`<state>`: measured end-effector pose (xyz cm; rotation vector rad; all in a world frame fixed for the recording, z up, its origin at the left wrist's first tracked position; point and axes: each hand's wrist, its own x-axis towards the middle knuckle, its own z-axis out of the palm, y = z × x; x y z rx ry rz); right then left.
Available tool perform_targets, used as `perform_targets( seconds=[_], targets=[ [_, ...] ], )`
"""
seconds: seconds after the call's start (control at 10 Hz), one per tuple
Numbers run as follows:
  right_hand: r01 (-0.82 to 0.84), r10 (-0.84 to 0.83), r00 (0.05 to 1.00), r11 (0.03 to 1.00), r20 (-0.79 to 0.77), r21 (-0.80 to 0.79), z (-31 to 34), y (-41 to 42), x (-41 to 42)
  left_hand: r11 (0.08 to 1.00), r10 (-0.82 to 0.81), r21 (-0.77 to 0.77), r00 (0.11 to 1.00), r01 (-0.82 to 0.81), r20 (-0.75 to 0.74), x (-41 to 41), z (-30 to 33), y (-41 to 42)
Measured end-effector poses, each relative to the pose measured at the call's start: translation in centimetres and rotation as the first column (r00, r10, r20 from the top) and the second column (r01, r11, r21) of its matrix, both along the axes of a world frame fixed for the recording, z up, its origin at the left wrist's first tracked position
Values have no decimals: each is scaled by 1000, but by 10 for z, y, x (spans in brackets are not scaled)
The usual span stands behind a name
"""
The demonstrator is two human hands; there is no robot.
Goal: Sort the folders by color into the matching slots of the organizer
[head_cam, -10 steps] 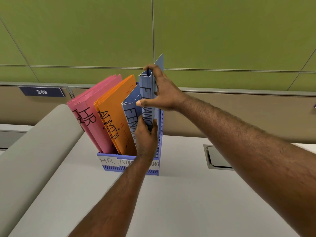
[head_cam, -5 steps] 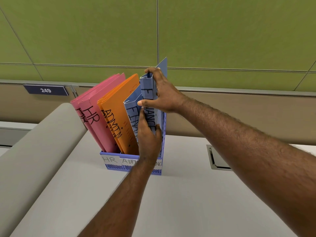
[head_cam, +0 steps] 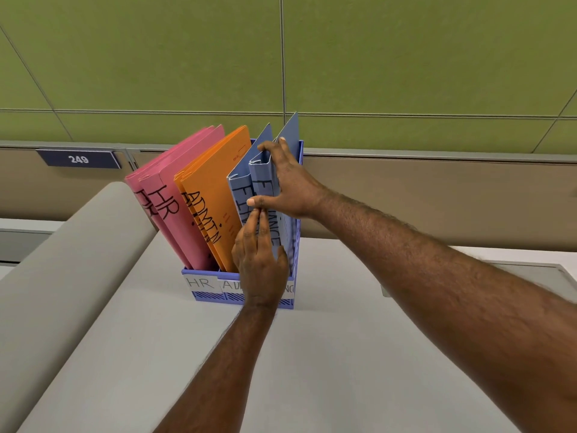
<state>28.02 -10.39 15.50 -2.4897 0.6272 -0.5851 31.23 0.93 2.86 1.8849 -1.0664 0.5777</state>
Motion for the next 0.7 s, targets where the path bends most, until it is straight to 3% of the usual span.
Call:
perform_targets(
  seconds=[0.4,0.7],
  targets=[
    [25,-25,1000,999,-8,40,-25,11,-5,981,-88,160,986,111,-142,-10,-8,22],
    [36,-51,995,984,85,173,-45,51,-50,956,-30,280,978,89,-209,-21,-4,64]
  ],
)
